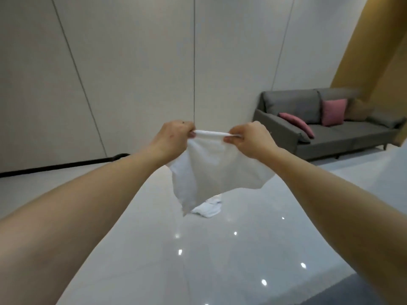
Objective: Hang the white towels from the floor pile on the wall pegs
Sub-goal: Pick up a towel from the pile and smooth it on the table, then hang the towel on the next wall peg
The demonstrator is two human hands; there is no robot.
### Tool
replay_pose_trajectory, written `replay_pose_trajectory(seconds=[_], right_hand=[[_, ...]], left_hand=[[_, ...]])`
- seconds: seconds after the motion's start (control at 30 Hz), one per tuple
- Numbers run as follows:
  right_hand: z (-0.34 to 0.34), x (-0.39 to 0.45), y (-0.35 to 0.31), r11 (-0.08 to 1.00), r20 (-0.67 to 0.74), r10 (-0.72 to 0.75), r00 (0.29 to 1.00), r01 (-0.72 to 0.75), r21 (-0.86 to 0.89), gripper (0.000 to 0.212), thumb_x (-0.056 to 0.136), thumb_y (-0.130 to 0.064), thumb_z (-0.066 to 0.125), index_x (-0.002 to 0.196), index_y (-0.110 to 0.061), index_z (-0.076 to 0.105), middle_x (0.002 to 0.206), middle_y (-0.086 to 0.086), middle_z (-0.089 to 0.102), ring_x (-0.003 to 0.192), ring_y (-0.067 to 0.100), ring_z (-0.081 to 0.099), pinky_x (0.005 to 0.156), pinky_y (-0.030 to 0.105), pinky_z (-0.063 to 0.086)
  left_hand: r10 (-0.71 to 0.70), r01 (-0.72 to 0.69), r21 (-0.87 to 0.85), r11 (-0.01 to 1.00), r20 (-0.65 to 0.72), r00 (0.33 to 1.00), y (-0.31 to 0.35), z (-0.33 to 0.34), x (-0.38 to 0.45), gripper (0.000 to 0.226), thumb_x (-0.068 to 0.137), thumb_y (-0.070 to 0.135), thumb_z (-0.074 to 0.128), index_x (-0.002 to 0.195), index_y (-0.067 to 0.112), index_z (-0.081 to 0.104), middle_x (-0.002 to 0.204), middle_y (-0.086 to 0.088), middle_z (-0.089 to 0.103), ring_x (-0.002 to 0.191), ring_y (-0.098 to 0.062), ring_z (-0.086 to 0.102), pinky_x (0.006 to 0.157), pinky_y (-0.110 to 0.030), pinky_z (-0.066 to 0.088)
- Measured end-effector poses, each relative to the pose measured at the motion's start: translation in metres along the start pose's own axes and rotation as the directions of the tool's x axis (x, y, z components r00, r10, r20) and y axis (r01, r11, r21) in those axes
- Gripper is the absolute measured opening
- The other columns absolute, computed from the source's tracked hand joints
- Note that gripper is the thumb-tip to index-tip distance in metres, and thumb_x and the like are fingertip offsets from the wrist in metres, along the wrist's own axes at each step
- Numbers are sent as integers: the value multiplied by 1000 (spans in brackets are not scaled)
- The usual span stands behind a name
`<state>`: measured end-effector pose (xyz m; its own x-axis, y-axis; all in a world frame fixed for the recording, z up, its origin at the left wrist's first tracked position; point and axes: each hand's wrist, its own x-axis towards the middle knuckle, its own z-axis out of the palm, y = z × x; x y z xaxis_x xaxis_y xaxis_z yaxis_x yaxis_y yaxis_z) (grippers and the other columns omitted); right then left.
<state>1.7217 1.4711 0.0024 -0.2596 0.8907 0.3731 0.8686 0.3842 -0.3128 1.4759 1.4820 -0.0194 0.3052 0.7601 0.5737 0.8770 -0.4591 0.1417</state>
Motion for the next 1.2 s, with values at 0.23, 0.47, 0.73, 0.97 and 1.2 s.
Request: replay_pose_trajectory(seconds=[0.23, 0.47, 0.73, 0.97, 1.2], right_hand=[[90, 107, -179, 968, 43, -245, 969, 242, 60, 24, 93, -43, 61, 97, -23, 74, 82, 4, 67, 79, 24, 57, 63, 31, 39], [177, 190, -392, 863, 77, -491, 868, 472, 182, 21, 92, -40, 63, 92, -22, 74, 82, 5, 67, 83, 27, 60, 67, 33, 49], [269, 246, -627, 652, 121, -752, 648, 704, 281, 27, 94, -43, 59, 93, -19, 72, 83, 7, 69, 83, 31, 61, 73, 38, 54], [353, 277, -807, 406, 62, -904, 423, 806, 431, 28, 93, -45, 60, 81, -22, 71, 77, -2, 66, 76, 23, 59, 65, 32, 49], [404, 344, -960, 212, -5, -967, 253, 823, 527, 35, 92, -48, 61, 72, -20, 66, 71, -1, 63, 68, 20, 59, 60, 37, 51]], left_hand=[[-196, 209, 160, 965, -95, 976, -173, -98, -70, 13, 95, 8, 53, 96, 3, 65, 85, -20, 63, 78, -36, 58, 66, -38, 41], [-323, 361, 295, 884, -171, 931, -344, -220, -162, 14, 96, 6, 52, 84, 3, 59, 78, -12, 58, 73, -33, 54, 63, -37, 40], [-548, 632, 402, 663, -315, 775, -493, -338, -287, 11, 96, 8, 50, 87, 11, 57, 80, -2, 57, 75, -23, 52, 63, -36, 45], [-643, 766, 490, 416, -437, 629, -597, -421, -381, 10, 95, 9, 52, 94, 16, 60, 85, 4, 57, 78, -18, 52, 68, -34, 46], [-684, 837, 510, 196, -540, 489, -693, -493, -403, 11, 98, 13, 50, 96, 15, 60, 90, 1, 59, 82, -21, 55, 73, -39, 49]])
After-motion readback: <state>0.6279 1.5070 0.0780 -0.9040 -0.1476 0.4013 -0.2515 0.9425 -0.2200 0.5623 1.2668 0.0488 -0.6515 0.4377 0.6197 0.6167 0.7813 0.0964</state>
